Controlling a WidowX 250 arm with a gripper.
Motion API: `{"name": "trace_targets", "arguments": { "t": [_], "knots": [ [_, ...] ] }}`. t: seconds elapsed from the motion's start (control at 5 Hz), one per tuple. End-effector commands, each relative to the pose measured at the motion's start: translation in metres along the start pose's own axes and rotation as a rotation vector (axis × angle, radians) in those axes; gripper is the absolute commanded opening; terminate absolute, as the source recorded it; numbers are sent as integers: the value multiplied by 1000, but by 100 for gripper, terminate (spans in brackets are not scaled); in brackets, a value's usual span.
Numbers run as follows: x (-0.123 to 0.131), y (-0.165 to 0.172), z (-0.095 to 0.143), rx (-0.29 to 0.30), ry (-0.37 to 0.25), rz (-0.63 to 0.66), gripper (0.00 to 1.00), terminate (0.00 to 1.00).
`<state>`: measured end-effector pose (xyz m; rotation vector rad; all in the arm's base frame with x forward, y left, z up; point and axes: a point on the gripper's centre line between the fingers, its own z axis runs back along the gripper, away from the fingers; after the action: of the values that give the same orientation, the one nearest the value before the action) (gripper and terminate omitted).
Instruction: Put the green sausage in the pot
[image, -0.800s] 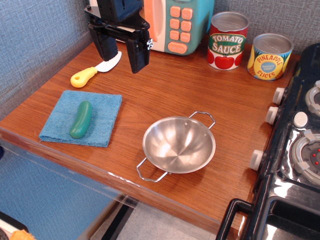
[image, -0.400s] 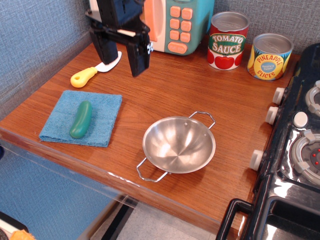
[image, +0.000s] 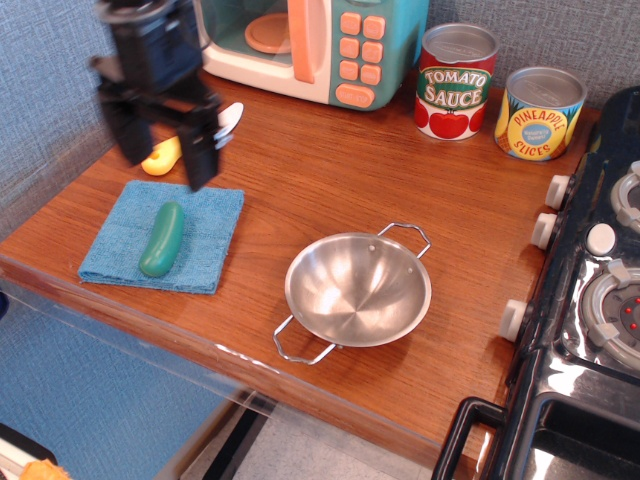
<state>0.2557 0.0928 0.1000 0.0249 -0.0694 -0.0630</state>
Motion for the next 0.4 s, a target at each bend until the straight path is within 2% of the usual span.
{"name": "trace_targets", "arguments": {
  "t": [0.0,0.2],
  "knots": [
    [-26,15,-27,67,1,148,100,0],
    [-16,15,-44,64,14,181,100,0]
  ]
}}
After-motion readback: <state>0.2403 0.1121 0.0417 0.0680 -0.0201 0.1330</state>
